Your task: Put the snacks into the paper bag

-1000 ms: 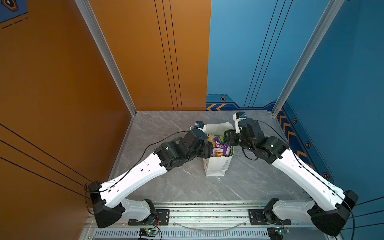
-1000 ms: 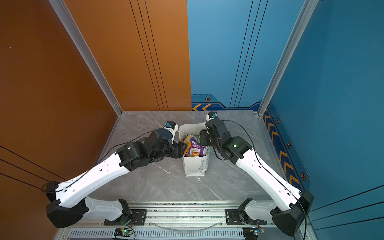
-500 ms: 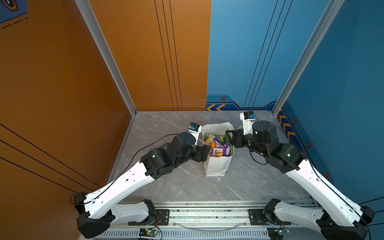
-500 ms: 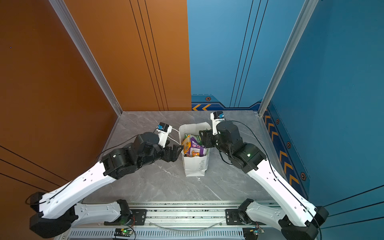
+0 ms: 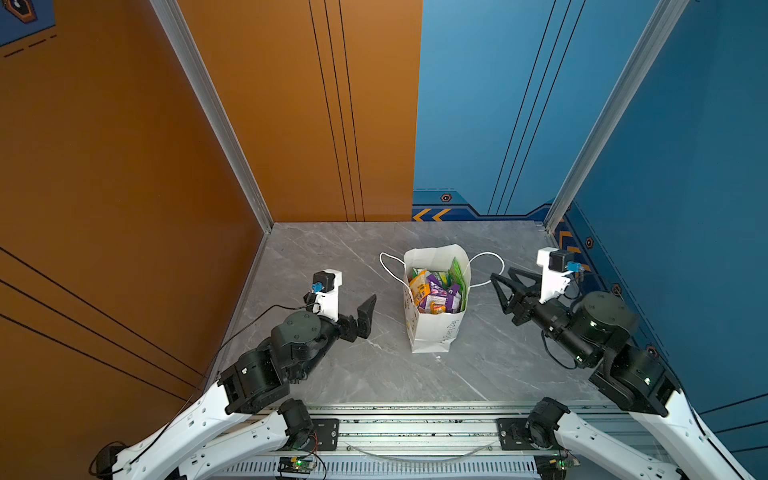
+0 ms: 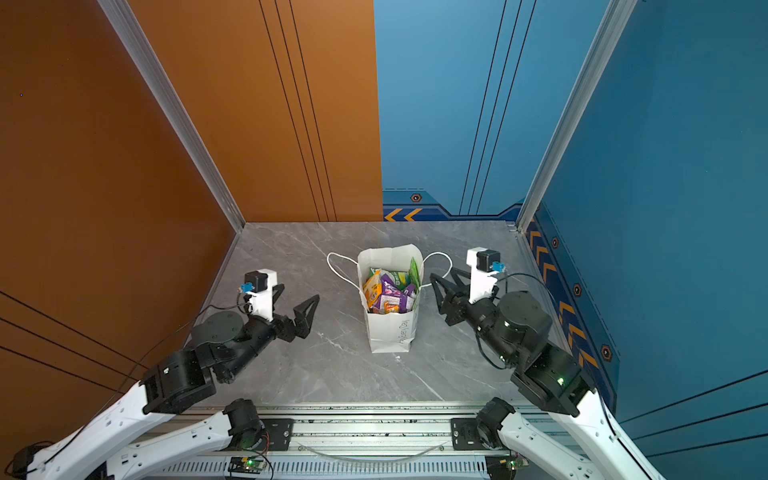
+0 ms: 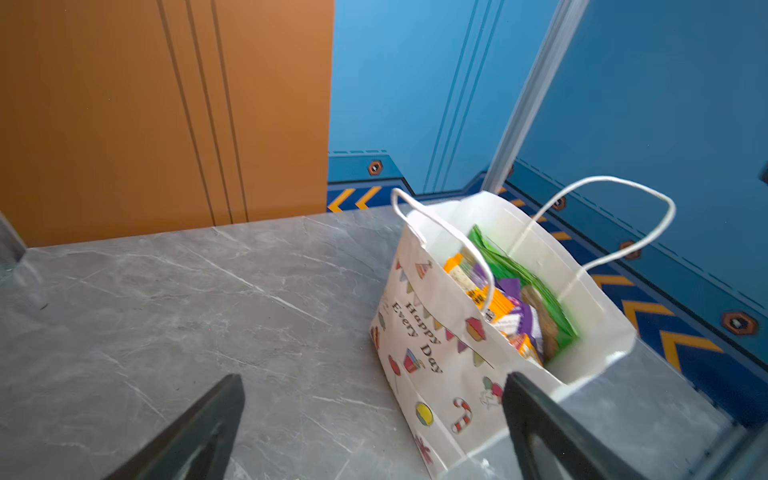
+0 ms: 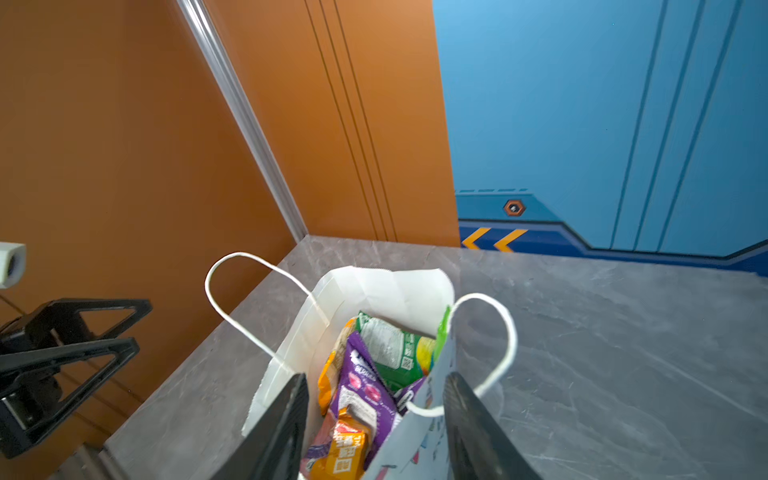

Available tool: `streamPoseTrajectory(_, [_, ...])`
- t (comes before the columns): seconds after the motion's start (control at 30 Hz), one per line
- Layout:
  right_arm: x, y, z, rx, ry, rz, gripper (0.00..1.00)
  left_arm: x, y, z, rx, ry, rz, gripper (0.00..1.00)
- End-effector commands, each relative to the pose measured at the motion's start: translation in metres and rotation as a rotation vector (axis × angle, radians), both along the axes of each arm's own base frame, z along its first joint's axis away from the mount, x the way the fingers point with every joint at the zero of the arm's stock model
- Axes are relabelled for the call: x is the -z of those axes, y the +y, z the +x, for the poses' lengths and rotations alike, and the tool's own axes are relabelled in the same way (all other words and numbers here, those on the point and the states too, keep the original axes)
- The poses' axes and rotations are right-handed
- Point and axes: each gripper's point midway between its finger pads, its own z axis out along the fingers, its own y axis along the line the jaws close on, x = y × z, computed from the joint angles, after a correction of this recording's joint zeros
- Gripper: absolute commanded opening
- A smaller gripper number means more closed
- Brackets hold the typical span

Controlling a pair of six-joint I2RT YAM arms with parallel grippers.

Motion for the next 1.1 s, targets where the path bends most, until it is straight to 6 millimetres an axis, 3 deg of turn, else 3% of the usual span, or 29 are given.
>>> streamPoseTrajectory(0.0, [0.011,-0.033,0.003,0.156,-0.063,-0.065,0.56,0.005,0.037,0.010,-0.211,-0.073,0.001,0.98])
streamPoseTrajectory(0.07, [0.023,-0.056,0.001,0.255,-0.072,-0.089,0.68,0.016,0.056,0.013,-0.317,-0.087,0.012,0.98])
streamPoseTrajectory(0.17, [0.051,-0.090,0.004,0.440,-0.089,-0.171,0.98,0.037,0.085,0.015,-0.497,-0.087,0.010,0.98])
streamPoseTrajectory(0.2, [0.063,-0.099,0.007,0.499,-0.086,-0.207,1.00,0.044,0.093,0.016,-0.549,-0.084,0.009,0.98])
streamPoseTrajectory(0.3, [0.090,-0.122,0.012,0.640,-0.048,-0.241,1.00,0.065,0.103,0.022,-0.628,-0.070,0.018,0.98])
streamPoseTrajectory(0.53, [0.148,-0.147,0.028,0.788,0.063,-0.314,1.00,0.111,0.122,0.042,-0.745,-0.061,0.017,0.98])
streamPoseTrajectory(0.7, [0.177,-0.149,0.036,0.767,0.084,-0.291,1.00,0.132,0.133,0.055,-0.761,-0.069,-0.020,0.98])
streamPoseTrajectory(1.07, [0.219,-0.148,0.048,0.733,0.053,-0.303,1.00,0.152,0.135,0.091,-0.728,-0.042,0.302,0.98])
